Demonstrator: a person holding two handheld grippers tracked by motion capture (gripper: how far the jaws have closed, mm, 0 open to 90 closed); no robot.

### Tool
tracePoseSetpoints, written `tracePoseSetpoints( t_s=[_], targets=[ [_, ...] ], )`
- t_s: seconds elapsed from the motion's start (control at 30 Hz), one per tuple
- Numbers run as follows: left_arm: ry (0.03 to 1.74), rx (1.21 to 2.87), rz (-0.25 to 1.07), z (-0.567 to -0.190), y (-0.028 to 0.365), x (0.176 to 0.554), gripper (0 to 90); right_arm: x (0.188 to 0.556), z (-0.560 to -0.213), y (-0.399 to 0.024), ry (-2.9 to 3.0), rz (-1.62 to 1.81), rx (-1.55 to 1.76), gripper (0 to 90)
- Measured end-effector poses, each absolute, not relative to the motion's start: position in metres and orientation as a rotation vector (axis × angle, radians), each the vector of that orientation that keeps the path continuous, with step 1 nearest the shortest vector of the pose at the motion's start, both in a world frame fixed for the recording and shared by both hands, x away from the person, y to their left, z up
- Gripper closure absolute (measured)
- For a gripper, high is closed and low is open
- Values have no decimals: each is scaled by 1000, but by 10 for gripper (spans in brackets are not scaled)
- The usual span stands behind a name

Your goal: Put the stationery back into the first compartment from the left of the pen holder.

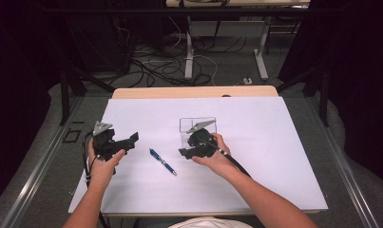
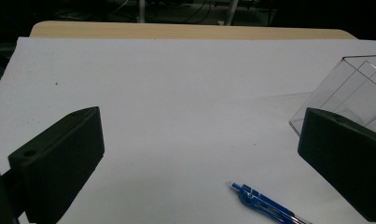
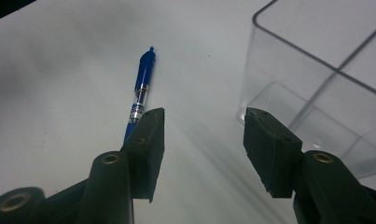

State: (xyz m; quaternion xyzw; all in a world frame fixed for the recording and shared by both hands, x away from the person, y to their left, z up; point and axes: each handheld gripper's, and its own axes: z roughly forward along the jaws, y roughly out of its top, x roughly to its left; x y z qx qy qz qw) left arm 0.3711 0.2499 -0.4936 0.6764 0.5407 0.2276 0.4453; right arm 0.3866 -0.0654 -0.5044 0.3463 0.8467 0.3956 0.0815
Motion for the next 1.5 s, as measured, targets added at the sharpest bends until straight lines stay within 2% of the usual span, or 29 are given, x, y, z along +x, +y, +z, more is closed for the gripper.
tracePoseSetpoints(
  t_s=[0.8,1.27,1.5],
  targets=[
    [1356,1695,549,-497,251,373,1,389,-535,-22,2662,1034,1069,608],
    [1357,1695,545,-497,251,373,2,381,-539,-4,2695,1055,1098,653],
    [1358,1694,544,-497,251,373,2,379,-539,1,2720,1027,1213,688]
  ],
)
